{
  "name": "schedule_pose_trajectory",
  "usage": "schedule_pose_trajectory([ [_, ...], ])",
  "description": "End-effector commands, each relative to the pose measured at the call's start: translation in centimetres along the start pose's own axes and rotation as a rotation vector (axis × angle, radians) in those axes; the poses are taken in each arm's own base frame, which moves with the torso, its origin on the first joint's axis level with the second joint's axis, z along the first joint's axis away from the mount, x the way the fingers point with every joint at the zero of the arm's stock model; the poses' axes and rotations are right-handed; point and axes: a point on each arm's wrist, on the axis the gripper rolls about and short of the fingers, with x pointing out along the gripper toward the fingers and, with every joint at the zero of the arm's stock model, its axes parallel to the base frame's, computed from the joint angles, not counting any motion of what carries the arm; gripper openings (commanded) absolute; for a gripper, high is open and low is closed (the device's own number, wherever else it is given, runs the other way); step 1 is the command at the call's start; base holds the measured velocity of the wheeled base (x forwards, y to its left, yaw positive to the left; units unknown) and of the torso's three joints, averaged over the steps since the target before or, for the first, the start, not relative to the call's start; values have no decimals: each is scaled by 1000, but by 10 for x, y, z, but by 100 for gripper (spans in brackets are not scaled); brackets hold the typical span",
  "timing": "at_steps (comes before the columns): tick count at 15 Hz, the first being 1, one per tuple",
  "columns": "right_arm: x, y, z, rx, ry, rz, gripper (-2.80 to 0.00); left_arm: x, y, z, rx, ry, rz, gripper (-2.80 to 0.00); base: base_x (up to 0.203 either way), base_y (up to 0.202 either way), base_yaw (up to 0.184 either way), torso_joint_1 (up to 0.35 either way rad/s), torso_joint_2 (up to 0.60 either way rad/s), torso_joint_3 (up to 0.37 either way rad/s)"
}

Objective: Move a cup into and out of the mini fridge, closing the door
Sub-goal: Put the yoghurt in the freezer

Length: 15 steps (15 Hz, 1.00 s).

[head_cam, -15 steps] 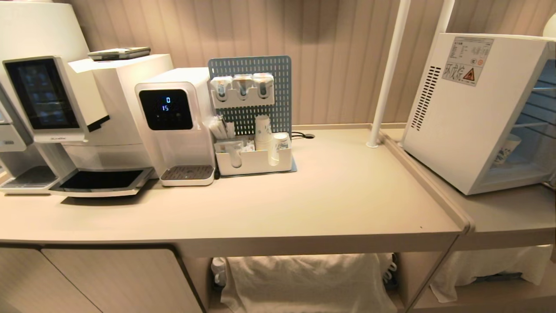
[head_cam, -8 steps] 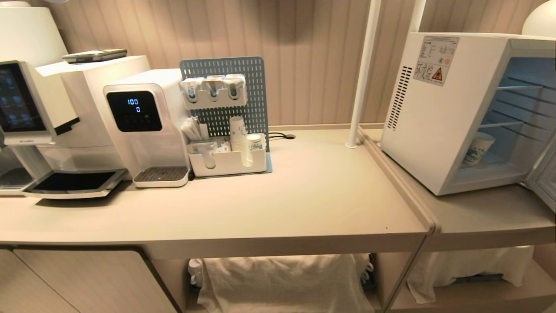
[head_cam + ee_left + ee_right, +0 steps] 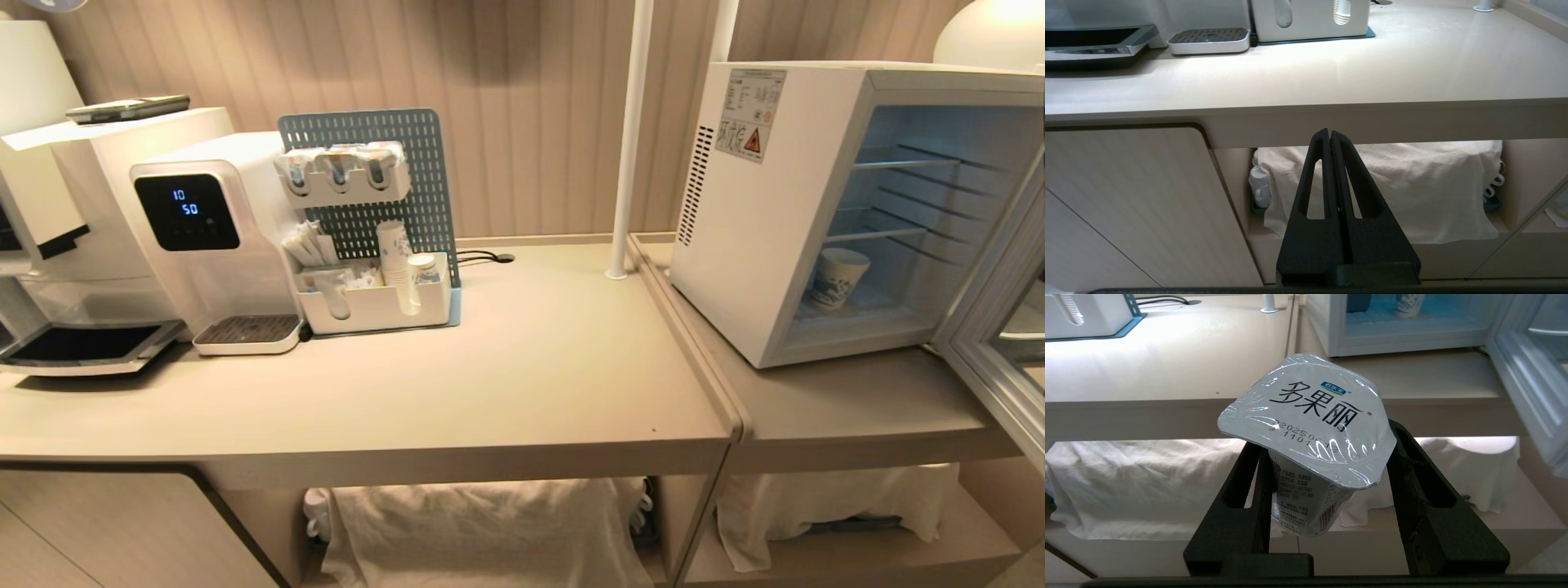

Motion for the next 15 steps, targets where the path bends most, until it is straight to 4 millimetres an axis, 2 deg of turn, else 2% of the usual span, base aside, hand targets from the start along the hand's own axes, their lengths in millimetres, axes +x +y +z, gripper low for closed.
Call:
schedule_pose_trajectory([
  [1, 0, 0, 0, 0, 4, 1, -280, 0, 0, 0, -2, 0, 1, -280, 0, -195, 0, 12, 4, 0],
  [5, 0, 0, 0, 0, 10, 1, -280, 0, 0, 0, -3, 1, 1, -280, 0, -144, -2, 8, 3, 4],
  [15, 0, 0, 0, 0, 13, 2, -280, 0, 0, 0, -6, 0, 1, -280, 0, 0, 0, 0, 0, 0],
])
